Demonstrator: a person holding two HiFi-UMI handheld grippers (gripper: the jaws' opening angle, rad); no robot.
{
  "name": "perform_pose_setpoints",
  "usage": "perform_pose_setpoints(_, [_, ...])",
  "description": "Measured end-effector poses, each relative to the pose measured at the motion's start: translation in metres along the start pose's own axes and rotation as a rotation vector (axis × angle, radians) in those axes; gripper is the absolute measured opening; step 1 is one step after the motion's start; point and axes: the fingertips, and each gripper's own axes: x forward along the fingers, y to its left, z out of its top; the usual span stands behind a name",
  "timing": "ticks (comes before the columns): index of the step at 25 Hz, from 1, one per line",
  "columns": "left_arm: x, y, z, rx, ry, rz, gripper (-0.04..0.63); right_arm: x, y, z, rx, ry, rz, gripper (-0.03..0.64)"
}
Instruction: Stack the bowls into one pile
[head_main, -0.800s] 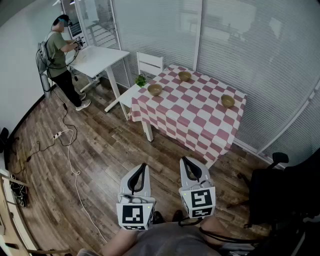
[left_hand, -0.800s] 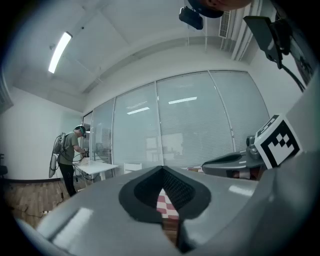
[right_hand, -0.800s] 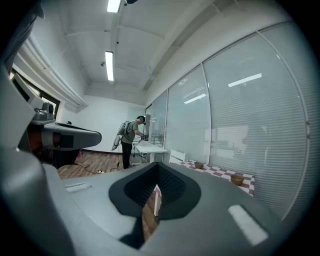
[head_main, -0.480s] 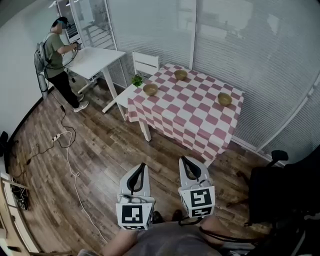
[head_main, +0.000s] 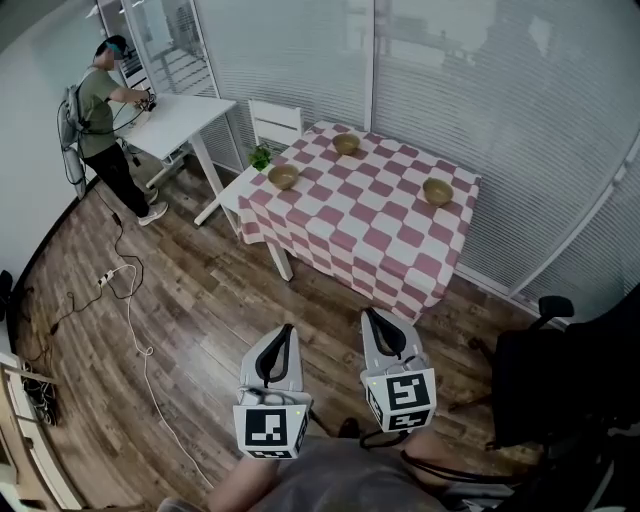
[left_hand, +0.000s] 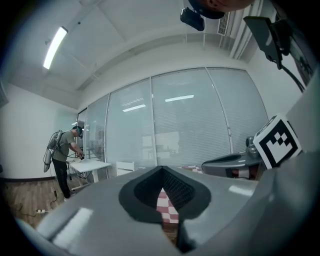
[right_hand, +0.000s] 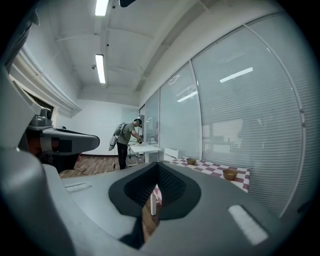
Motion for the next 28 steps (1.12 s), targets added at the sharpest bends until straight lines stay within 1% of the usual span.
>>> perform_pose_setpoints(4, [0.019, -0.001, 0.000, 0.002, -0.007, -0.015, 0.000, 0.011, -0.016, -0.001, 0.013, 0.010, -0.018, 0.026])
perform_pose_setpoints(7, [0.038, 0.002, -0.008, 0.003, 0.003, -0.025, 0.000, 0.026, -0.025, -0.007, 0.018, 0.022, -0.026, 0.026])
perform_pose_setpoints(12, [0.085, 0.018, -0.019, 0.005, 0.008, -0.060, 0.000, 0.068, -0.041, -0.014, 0.021, 0.044, -0.052, 0.026])
perform_pose_setpoints(16, [0.137, 0.037, -0.007, -0.006, -0.003, -0.099, 0.000, 0.114, -0.063, -0.003, 0.017, 0.043, -0.092, 0.026])
perform_pose_setpoints(21, [0.198, 0.066, 0.007, 0.006, -0.014, -0.141, 0.000, 0.169, -0.086, 0.019, 0.027, 0.028, -0.146, 0.026])
perform_pose_setpoints(26, [0.245, 0.090, 0.012, 0.026, -0.041, -0.171, 0.000, 0.213, -0.101, 0.030, 0.033, 0.019, -0.178, 0.026])
perform_pose_setpoints(28, [0.261, 0.096, 0.018, 0.022, -0.052, -0.185, 0.000, 0.227, -0.107, 0.035, 0.034, 0.013, -0.192, 0.026])
